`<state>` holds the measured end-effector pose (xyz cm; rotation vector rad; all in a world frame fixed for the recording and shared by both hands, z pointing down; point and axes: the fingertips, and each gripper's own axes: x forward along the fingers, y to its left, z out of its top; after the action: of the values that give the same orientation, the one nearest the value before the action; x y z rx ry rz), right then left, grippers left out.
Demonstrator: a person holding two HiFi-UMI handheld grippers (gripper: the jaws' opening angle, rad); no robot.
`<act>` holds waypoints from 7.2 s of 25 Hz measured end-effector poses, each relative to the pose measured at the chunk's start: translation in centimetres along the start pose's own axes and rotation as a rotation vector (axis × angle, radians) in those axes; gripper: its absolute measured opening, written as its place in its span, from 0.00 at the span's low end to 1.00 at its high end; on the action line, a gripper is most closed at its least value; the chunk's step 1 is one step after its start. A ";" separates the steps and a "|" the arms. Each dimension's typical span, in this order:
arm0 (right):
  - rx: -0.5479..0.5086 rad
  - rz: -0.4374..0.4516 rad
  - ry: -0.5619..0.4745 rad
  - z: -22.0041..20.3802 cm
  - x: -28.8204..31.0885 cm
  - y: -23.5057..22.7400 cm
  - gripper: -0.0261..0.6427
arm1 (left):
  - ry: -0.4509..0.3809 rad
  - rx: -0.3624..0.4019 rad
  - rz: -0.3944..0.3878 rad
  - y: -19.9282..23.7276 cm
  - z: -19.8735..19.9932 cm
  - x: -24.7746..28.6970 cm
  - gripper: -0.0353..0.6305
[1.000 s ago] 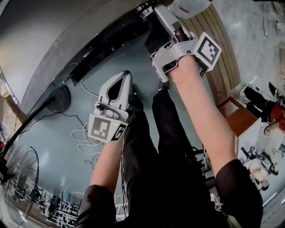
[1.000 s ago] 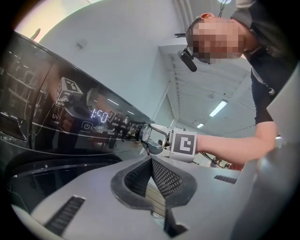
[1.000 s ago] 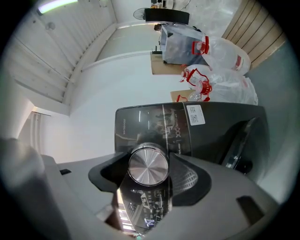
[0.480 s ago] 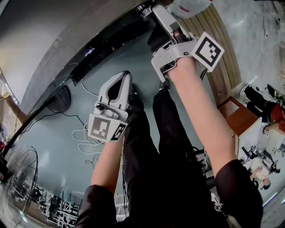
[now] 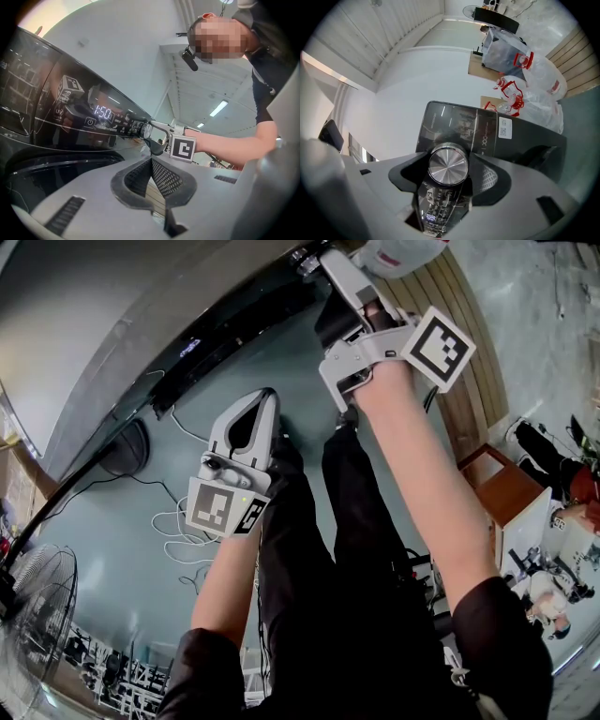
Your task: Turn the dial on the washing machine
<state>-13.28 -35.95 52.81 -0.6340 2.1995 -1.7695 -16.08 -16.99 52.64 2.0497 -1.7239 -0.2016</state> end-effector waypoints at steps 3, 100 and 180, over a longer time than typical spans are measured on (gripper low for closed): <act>-0.051 -0.010 0.009 -0.1 0.0 0.1 0.48 | 0.002 -0.001 0.001 0.1 -0.1 -0.2 0.07; -1.260 -0.254 0.209 -6.3 -19.7 -1.1 0.07 | -0.059 0.183 0.120 -6.6 -1.4 1.0 0.07; -1.271 0.004 0.114 -17.1 -55.5 24.5 0.07 | -0.162 0.213 0.261 -35.8 5.3 -37.7 0.07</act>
<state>23.19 9.53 28.72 -0.7048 3.1976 -0.1686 6.13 22.20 26.06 1.9696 -2.1752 -0.1072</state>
